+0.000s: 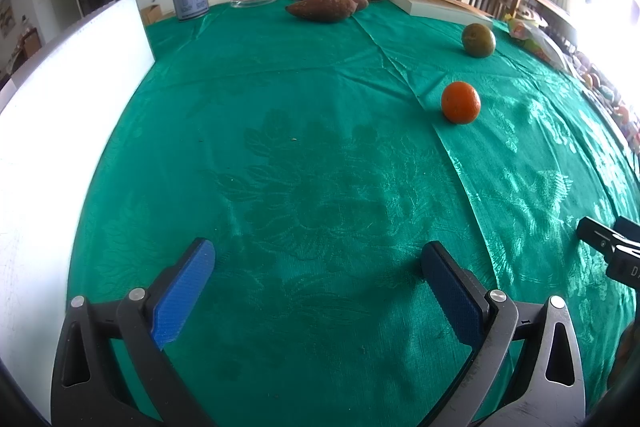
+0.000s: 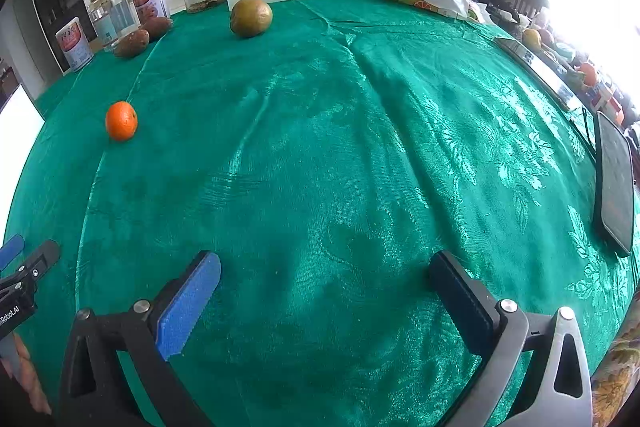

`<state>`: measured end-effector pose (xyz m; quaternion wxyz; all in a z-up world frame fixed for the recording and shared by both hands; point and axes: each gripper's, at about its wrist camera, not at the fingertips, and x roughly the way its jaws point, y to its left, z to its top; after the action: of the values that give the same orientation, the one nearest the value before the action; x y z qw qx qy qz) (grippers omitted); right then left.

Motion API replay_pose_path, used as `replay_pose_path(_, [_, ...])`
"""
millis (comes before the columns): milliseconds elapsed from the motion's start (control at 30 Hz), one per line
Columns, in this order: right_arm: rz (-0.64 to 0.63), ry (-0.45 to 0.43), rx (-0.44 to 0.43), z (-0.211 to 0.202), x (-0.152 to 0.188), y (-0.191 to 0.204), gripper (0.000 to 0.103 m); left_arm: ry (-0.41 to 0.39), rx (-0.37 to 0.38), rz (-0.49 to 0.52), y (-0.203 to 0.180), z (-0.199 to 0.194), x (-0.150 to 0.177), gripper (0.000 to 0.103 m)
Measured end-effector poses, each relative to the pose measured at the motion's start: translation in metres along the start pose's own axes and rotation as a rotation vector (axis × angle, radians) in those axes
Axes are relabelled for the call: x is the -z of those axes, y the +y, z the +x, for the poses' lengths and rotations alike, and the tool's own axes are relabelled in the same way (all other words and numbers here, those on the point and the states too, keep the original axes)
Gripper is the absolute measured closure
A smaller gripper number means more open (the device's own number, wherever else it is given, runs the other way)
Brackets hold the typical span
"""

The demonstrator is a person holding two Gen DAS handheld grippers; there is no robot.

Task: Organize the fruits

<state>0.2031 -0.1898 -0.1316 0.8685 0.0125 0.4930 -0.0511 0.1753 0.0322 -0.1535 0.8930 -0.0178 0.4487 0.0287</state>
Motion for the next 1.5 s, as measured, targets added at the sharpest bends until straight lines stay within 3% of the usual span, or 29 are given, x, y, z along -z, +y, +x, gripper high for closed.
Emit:
replay_pose_path(933, [0.0, 0.01, -0.006, -0.001, 0.001, 0.0, 0.0, 0.006, 0.009, 0.007, -0.005, -0.001, 0.001, 0.001])
replay_pose_path(1033, [0.002, 0.007, -0.005, -0.001, 0.001, -0.001, 0.0, 0.034, 0.103, 0.104, -0.029, 0.005, -0.017, 0.002])
replay_pose_path(1100, [0.002, 0.005, -0.004, -0.001, 0.001, -0.001, 0.0, 0.009, 0.104, 0.144, -0.048, 0.007, -0.036, 0.002])
replay_pose_path(1300, [-0.005, 0.002, -0.008, -0.001, 0.0, -0.001, 0.0, -0.036, 0.121, 0.12, -0.08, 0.028, -0.081, 0.004])
replay_pose_path(1367, [-0.005, 0.002, -0.009, -0.001, 0.0, -0.001, 0.0, -0.048, 0.116, 0.126, -0.086, 0.034, -0.085, 0.018])
replay_pose_path(1433, [-0.005, 0.001, -0.008, -0.001, 0.0, -0.001, 0.0, -0.036, 0.121, 0.141, -0.087, 0.042, -0.085, 0.058])
replay_pose_path(1467, [-0.005, 0.001, -0.008, -0.001, 0.001, -0.001, 0.0, -0.026, 0.143, 0.143, -0.086, 0.044, -0.084, 0.073])
replay_pose_path(1500, [-0.005, 0.001, -0.008, -0.001, 0.001, -0.001, 0.0, -0.025, 0.142, 0.144, -0.084, 0.043, -0.081, 0.078])
